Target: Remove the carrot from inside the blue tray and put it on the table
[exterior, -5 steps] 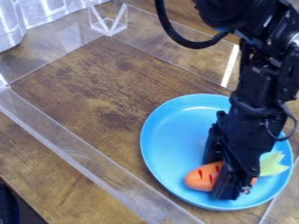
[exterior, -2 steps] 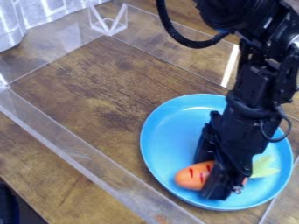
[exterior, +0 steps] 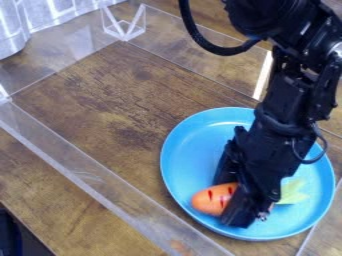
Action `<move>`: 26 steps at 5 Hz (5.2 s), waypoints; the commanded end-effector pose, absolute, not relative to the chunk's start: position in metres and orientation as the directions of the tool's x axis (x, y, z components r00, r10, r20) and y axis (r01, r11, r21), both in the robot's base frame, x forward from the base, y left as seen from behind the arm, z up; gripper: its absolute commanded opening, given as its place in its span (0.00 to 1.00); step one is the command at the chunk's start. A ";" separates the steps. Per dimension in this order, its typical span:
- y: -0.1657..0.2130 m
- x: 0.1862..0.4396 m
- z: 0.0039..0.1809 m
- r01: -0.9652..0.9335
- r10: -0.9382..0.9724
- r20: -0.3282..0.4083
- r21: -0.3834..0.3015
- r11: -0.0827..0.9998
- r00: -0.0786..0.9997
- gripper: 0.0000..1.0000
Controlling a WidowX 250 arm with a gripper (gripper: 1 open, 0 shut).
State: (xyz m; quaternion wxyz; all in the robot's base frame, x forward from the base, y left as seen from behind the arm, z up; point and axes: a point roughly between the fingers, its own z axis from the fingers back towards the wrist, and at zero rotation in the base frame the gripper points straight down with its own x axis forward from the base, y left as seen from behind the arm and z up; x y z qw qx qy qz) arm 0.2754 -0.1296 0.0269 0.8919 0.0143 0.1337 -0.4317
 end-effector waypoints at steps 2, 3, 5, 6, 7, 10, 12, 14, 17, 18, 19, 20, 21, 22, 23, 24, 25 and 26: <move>-0.124 0.287 0.043 0.770 -0.762 -0.209 -0.057 0.635 0.613 0.00; -0.122 0.288 0.043 0.769 -0.760 -0.214 -0.056 0.636 0.613 0.00; -0.118 0.290 0.042 0.768 -0.757 -0.225 -0.052 0.639 0.614 0.00; -0.115 0.291 0.042 0.767 -0.755 -0.231 -0.050 0.640 0.614 0.00; -0.112 0.291 0.046 0.769 -0.754 -0.242 -0.046 0.637 0.610 0.00; -0.105 0.291 0.053 0.770 -0.750 -0.261 -0.038 0.637 0.607 0.00; -0.100 0.291 0.058 0.769 -0.746 -0.272 -0.033 0.639 0.608 0.00; -0.096 0.293 0.056 0.762 -0.740 -0.273 -0.037 0.646 0.614 0.00; -0.088 0.295 0.060 0.756 -0.731 -0.284 -0.032 0.654 0.620 0.00; -0.085 0.295 0.063 0.754 -0.728 -0.288 -0.030 0.656 0.622 0.00; -0.082 0.295 0.065 0.751 -0.725 -0.291 -0.029 0.659 0.625 0.00; -0.079 0.295 0.069 0.748 -0.720 -0.296 -0.025 0.663 0.628 0.00; -0.074 0.295 0.074 0.745 -0.715 -0.303 -0.021 0.667 0.631 0.00; -0.070 0.296 0.076 0.740 -0.709 -0.309 -0.021 0.672 0.635 0.00; -0.066 0.296 0.080 0.737 -0.704 -0.314 -0.020 0.676 0.637 0.00; -0.063 0.296 0.083 0.736 -0.701 -0.325 -0.020 0.676 0.635 0.00; -0.059 0.296 0.085 0.736 -0.698 -0.336 -0.020 0.676 0.632 0.00; -0.055 0.296 0.084 0.736 -0.696 -0.346 -0.022 0.677 0.629 0.00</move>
